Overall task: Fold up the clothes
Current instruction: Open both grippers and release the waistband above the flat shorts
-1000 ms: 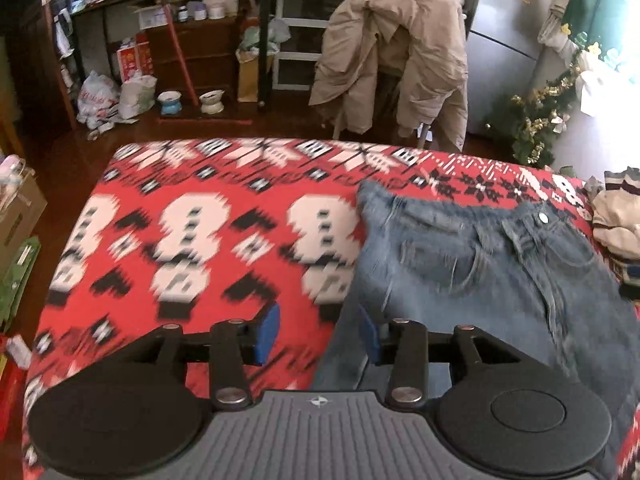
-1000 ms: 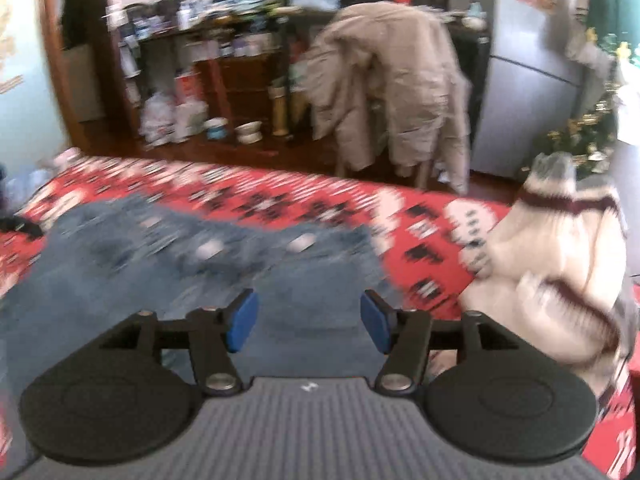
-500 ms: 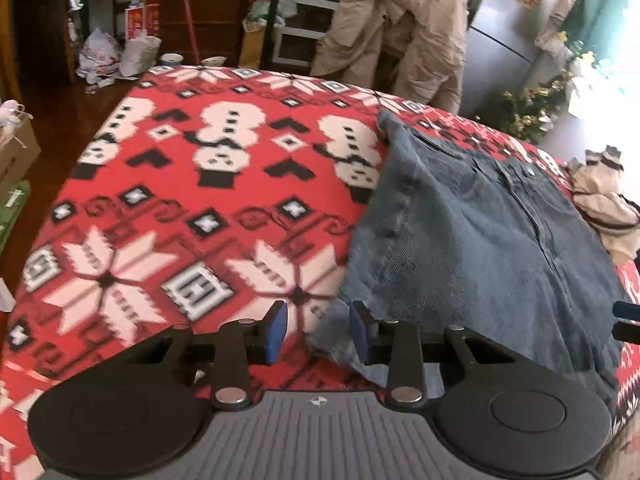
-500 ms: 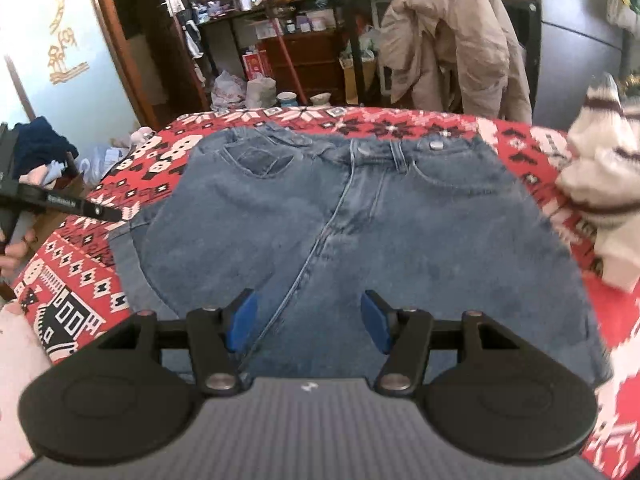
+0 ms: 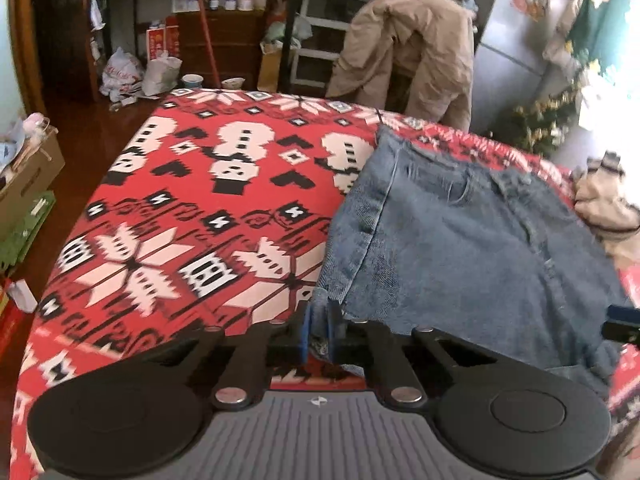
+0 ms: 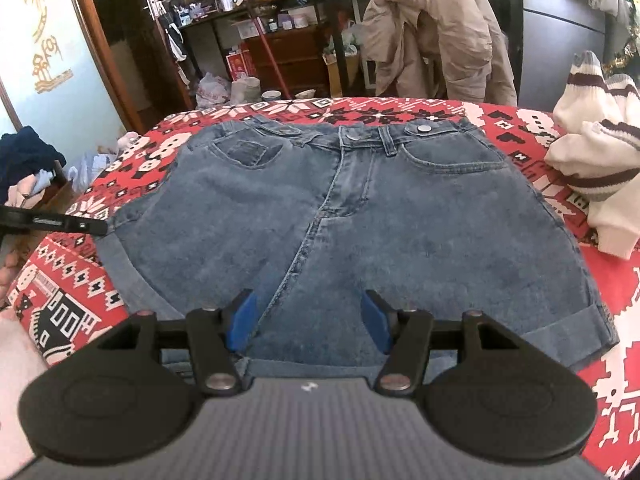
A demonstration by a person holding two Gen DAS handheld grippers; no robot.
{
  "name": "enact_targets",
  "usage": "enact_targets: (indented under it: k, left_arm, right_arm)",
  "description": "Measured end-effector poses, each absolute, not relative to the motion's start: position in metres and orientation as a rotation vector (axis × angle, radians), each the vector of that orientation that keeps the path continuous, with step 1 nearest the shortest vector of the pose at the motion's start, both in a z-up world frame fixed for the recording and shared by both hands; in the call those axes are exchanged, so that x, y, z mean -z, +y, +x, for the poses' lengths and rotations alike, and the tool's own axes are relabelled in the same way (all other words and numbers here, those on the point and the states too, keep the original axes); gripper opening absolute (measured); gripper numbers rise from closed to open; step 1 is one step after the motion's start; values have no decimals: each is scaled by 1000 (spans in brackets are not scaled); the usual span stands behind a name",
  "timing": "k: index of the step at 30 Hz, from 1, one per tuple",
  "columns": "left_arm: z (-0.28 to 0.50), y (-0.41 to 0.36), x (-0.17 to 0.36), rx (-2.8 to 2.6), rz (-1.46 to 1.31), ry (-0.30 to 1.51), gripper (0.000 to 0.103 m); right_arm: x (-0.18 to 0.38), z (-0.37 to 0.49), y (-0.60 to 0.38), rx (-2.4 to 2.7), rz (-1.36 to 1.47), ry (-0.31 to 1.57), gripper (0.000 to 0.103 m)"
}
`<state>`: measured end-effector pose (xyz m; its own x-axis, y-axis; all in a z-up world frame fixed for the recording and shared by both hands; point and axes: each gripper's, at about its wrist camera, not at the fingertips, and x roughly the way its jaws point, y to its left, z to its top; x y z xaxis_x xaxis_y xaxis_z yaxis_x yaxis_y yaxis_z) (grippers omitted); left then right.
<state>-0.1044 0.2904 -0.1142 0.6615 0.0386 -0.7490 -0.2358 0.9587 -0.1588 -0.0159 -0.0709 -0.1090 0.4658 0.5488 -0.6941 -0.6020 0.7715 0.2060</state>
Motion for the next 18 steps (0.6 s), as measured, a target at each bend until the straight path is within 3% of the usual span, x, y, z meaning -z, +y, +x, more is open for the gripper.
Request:
enact_targets:
  k: [8,11,12,15,18]
  left_arm:
    - [-101,296,133,-189,-238,877,7]
    - [-104,297,135,-192,-246,867,10]
    - [-107,297,132,-199,-240,857,13]
    - [-116,291,117,-210,-203,802,41]
    - [-123,280,100,-198,-166,758,57]
  right_arm:
    - [114,-14,-70,-720,-57,847,64]
    - [112,-16,-73,-714,-52,835,73]
    - [110,-18,-74,-708,-53,829,76]
    - [105,-22,-78,-693,-65,816,85]
    - [99,-27,-82,-687,-83,801,93]
